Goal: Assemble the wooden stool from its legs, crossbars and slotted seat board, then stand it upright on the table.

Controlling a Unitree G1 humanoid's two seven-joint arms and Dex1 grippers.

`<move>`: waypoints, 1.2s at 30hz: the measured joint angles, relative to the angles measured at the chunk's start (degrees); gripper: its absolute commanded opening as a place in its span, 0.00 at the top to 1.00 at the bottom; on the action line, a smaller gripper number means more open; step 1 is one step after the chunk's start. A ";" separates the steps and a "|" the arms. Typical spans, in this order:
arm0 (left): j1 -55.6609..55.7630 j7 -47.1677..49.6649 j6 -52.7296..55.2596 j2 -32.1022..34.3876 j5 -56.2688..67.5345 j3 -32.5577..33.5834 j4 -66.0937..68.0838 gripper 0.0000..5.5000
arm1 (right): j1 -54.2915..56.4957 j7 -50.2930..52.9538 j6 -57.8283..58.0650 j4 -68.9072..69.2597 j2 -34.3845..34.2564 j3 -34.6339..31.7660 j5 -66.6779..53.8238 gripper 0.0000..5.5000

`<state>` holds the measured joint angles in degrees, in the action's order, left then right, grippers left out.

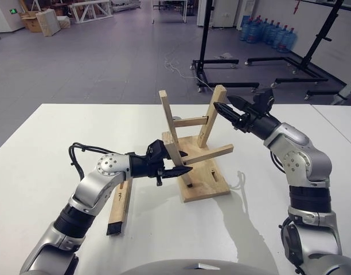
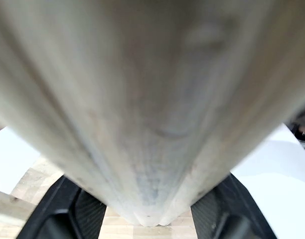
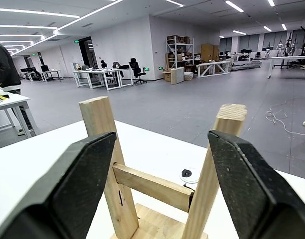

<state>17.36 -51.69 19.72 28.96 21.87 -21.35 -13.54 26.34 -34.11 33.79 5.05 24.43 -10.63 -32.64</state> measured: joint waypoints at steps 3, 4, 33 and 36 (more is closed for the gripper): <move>0.86 0.24 -0.53 1.70 -2.87 -2.94 -1.37 0.63 | -0.28 0.10 0.47 0.36 -0.21 0.10 -0.11 0.38; 0.74 0.31 -0.54 2.22 -4.30 -3.94 -1.42 0.63 | -0.59 0.27 0.89 0.63 -0.26 0.19 -0.15 0.38; -11.48 -7.84 -12.21 21.75 5.04 5.89 -4.53 0.63 | -9.33 6.25 -0.23 7.84 -7.14 1.57 -1.38 0.38; -8.69 -9.16 -13.48 20.70 5.03 4.68 -1.21 0.63 | -9.39 6.24 -0.24 7.84 -7.30 1.57 -1.38 0.38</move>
<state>8.67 -60.86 6.24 49.65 26.89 -16.67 -14.75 16.95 -27.87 33.55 12.90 17.13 -9.06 -34.02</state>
